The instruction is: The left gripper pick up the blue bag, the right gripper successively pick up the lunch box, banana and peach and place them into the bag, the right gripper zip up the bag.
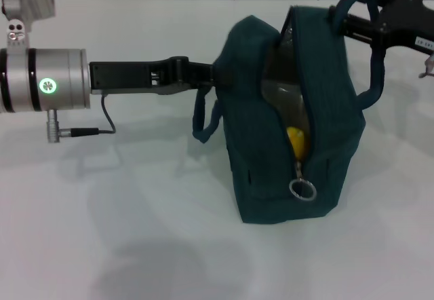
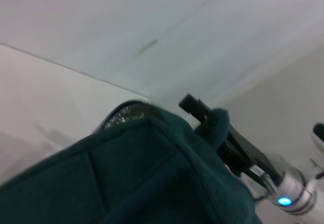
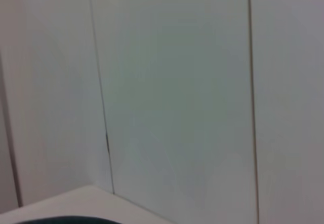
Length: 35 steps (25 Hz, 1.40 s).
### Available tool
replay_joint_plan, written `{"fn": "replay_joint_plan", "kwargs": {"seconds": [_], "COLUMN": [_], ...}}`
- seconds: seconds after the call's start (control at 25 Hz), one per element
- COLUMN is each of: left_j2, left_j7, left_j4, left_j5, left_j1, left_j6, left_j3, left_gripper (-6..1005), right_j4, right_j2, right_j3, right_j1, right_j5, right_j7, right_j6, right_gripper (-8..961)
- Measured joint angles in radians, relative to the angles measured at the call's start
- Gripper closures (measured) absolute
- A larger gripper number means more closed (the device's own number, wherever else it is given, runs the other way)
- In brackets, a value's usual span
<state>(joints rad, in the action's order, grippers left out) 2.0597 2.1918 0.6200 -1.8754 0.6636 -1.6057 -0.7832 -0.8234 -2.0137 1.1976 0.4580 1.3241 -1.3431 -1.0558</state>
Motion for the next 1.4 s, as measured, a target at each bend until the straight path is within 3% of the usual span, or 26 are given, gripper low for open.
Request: {"fn": "replay_joint_plan", "kwargs": {"seconds": [0.12,0.28,0.48,0.64,0.8,1.04,1.4], "left_j2": [-0.007,-0.016,0.001,0.001,-0.003,-0.016,-0.017], "left_j7": [-0.014,-0.004,-0.04,-0.047,-0.047,-0.045,-0.048], "left_j4": [-0.002,-0.003,-0.016,-0.054,-0.047,-0.044,-0.043], "left_j5": [0.0,0.042,0.117,0.043,0.048,0.05,0.05], "left_j1": [-0.008,-0.008,-0.011,-0.009,-0.01,-0.023,-0.022], "left_j6": [0.03,0.015,0.016,0.1,0.096,0.097,0.1], "left_j3": [0.001,0.004,0.0,0.001,0.003,0.009,0.009], "left_gripper": [936,936,936,936,936,936,935], "right_j4": [-0.004,-0.061,-0.083,-0.003,0.04,-0.006,-0.122], "right_j2": [0.002,0.001,-0.001,0.008,0.018,0.022,0.003], "right_j3": [0.005,-0.041,-0.042,-0.025,-0.029,-0.049,-0.328], "right_j1": [0.003,0.0,-0.002,0.057,0.081,0.024,-0.101], "right_j5": [0.023,-0.004,-0.05,0.11,0.224,0.28,0.226], "right_j7": [-0.045,-0.074,-0.087,-0.154,-0.199,-0.242,-0.167], "right_j6": [0.007,-0.093,-0.094,0.016,0.022,-0.068,-0.349], "right_gripper": [319,321,324,326,328,332,337]}}
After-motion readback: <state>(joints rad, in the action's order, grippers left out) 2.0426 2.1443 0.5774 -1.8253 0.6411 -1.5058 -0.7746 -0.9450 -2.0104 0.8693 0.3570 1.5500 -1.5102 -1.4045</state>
